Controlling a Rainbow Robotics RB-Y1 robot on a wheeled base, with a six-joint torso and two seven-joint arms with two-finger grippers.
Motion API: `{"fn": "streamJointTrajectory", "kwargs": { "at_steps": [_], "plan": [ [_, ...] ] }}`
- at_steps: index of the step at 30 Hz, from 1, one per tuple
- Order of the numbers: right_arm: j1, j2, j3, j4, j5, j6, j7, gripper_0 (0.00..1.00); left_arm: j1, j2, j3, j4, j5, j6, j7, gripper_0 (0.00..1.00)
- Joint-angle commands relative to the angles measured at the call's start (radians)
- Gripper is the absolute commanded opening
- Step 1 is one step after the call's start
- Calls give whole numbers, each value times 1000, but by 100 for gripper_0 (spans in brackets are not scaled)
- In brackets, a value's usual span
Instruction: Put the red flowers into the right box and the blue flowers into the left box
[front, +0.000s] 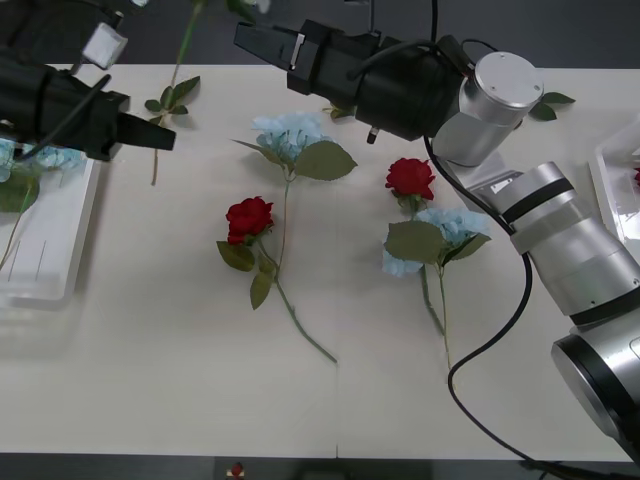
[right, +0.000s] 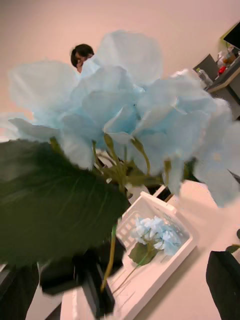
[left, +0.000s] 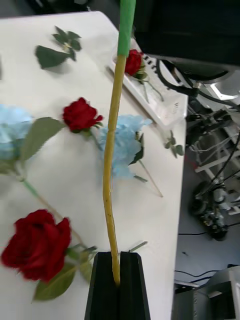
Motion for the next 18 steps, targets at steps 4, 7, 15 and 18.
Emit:
{"fn": "streamJointTrajectory", "kwargs": {
  "at_steps": [4,7,15,18],
  "plan": [
    [-48,-153,38,-41,-14,105,48,98,-18,149,168,-30,-202,41,20,0],
    [-57,-236,76,-47,-14,165,40,98,-18,193,226,-30,-312,41,16,0],
    [-68,-431,182,-90,6,267,-78,98,-18,279,346,-30,-610,5,20,0],
    [-76,-492,183,-124,100,355,-213,98,-18,313,354,-28,-728,-54,28,0]
  ]
}}
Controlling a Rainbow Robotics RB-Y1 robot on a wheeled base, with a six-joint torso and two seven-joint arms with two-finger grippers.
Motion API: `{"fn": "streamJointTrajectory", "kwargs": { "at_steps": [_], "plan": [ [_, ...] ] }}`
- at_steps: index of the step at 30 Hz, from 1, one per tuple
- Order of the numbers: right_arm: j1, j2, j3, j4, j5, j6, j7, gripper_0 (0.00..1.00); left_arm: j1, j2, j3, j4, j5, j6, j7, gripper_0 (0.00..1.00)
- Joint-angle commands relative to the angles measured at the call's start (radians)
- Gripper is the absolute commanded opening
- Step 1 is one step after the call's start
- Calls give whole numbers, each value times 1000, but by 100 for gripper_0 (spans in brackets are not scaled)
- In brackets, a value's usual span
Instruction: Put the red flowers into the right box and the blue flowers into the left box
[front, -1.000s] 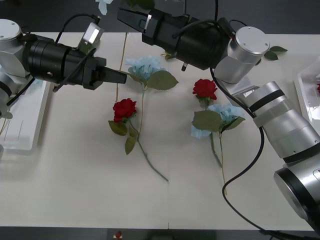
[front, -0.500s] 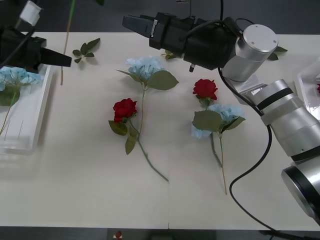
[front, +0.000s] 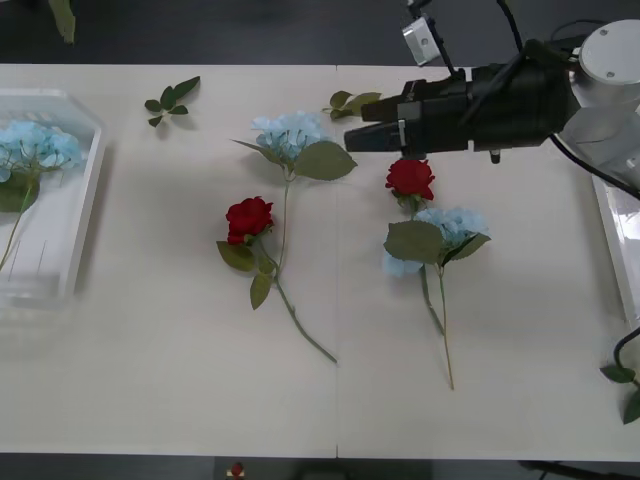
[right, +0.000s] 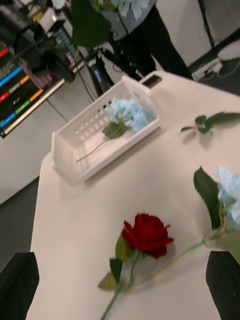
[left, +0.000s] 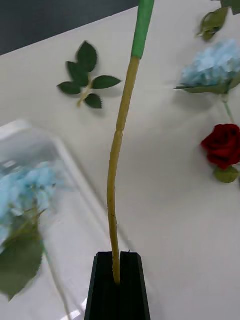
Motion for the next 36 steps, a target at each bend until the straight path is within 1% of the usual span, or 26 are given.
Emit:
{"fn": "streamJointTrajectory", "kwargs": {
  "at_steps": [1,4,7,9,12,16,18,22,24,28,31,33,36],
  "plan": [
    [-50,-69,-22,-79,108,86,-202,98,-18,77,-4,-28,-114,-70,29,0],
    [-53,-106,-23,-138,198,152,-376,97,-16,82,-4,-29,-207,-119,40,0],
    [-53,-137,-22,-220,298,204,-557,97,-16,79,-7,-28,-289,-154,58,0],
    [-53,-158,-22,-296,379,262,-713,97,-15,77,-21,-28,-339,-170,100,0],
    [-50,-173,-22,-397,491,347,-847,97,-12,77,-53,-28,-384,-170,158,0],
    [-34,-181,-17,-495,609,445,-942,97,-2,77,-99,-28,-418,-170,221,0],
    [-19,-200,3,-555,669,489,-988,97,15,77,-130,-28,-416,-170,267,0],
    [10,-232,66,-631,755,497,-1054,97,48,69,-163,-28,-393,-182,325,0],
    [30,-247,119,-667,825,488,-1117,97,73,56,-162,-28,-393,-190,358,0],
    [50,-256,188,-694,917,472,-1213,97,120,43,-147,-28,-393,-213,390,0],
    [65,-256,233,-716,1008,469,-1319,97,162,39,-148,-28,-398,-268,397,0],
    [85,-253,265,-722,1068,440,-1393,97,191,34,-148,-28,-399,-303,401,0],
    [124,-241,279,-722,1132,393,-1465,97,214,16,-148,-28,-407,-323,401,0]
  ]
}}
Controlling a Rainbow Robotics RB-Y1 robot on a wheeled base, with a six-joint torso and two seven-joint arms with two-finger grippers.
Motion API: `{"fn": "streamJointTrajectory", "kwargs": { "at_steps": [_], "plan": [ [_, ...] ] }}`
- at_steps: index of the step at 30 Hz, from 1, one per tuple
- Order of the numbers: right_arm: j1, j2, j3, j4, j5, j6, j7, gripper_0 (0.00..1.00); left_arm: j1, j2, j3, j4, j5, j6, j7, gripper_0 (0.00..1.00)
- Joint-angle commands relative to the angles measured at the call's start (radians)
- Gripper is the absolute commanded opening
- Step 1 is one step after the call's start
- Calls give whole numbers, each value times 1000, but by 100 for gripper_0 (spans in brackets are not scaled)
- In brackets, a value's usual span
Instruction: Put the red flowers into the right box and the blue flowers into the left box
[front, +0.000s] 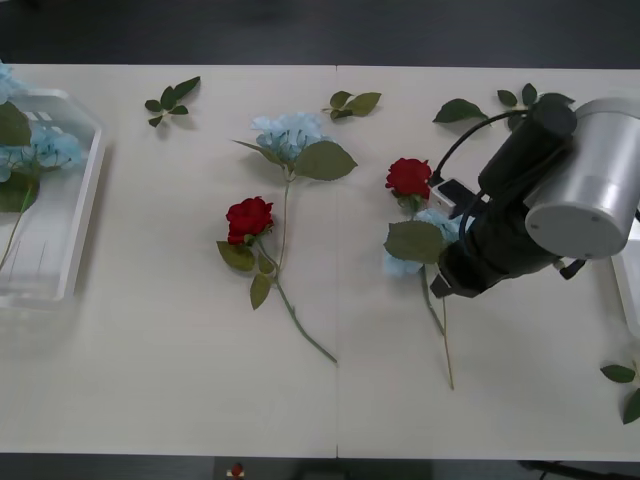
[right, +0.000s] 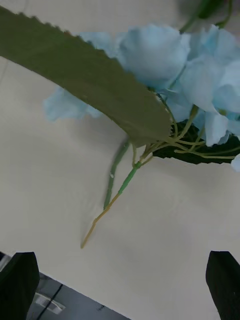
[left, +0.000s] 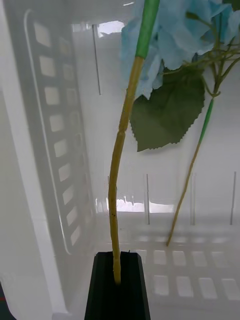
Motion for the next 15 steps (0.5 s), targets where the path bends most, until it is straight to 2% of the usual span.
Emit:
{"fn": "streamJointTrajectory", "kwargs": {
  "at_steps": [1,15],
  "plan": [
    [40,7,-1,-25,77,-53,-95,97,21,-15,8,-26,-17,-29,37,0],
    [163,119,-1,78,273,-174,-107,97,106,-113,8,-26,-42,-101,47,0]
  ]
}}
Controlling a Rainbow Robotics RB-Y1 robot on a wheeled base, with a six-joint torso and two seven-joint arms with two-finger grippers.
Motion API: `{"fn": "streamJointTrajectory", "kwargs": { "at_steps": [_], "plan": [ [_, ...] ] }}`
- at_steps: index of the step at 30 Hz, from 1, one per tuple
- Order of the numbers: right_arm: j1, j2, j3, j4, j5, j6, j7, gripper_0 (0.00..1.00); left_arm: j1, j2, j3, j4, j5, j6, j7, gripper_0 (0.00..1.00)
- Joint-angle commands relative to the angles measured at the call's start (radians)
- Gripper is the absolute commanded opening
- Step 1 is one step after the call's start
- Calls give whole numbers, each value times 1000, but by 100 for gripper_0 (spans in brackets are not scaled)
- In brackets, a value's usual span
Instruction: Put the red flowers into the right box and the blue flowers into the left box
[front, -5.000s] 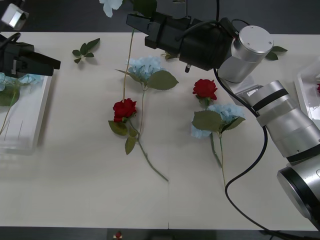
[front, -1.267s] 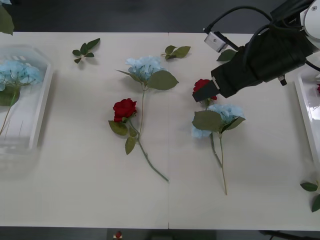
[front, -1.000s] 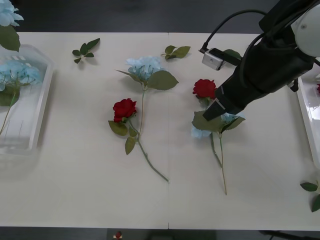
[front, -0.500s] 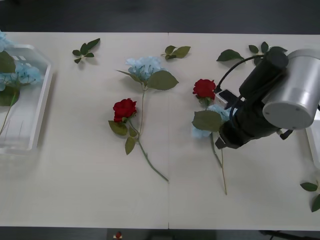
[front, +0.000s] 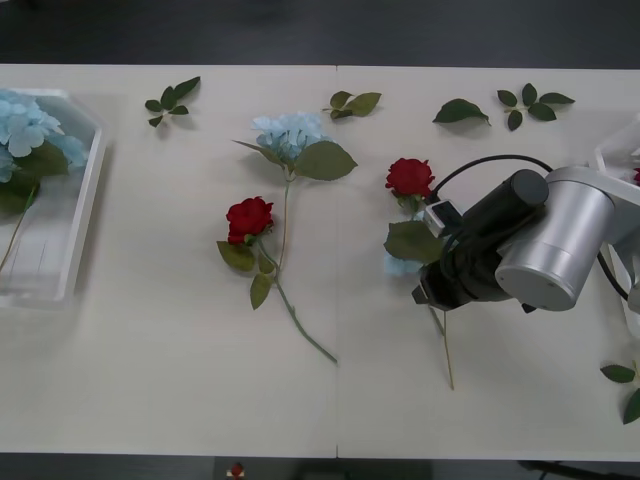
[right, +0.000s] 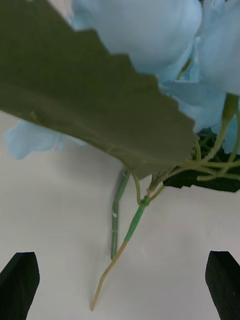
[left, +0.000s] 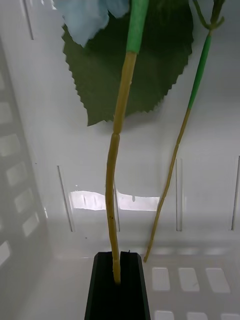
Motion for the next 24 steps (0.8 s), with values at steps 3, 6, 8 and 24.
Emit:
{"fn": "streamJointTrajectory", "kwargs": {
  "at_steps": [3,6,8,24],
  "plan": [
    [19,41,-4,43,53,-40,-30,97,11,11,8,-25,1,-15,42,63],
    [27,48,-2,72,62,-68,-29,97,11,9,8,-25,13,-17,30,100],
    [27,56,-4,88,65,-74,-29,97,11,11,9,-25,21,-17,22,100],
    [28,108,-2,181,89,-100,-14,25,8,15,192,-338,56,232,-15,100]
  ]
}}
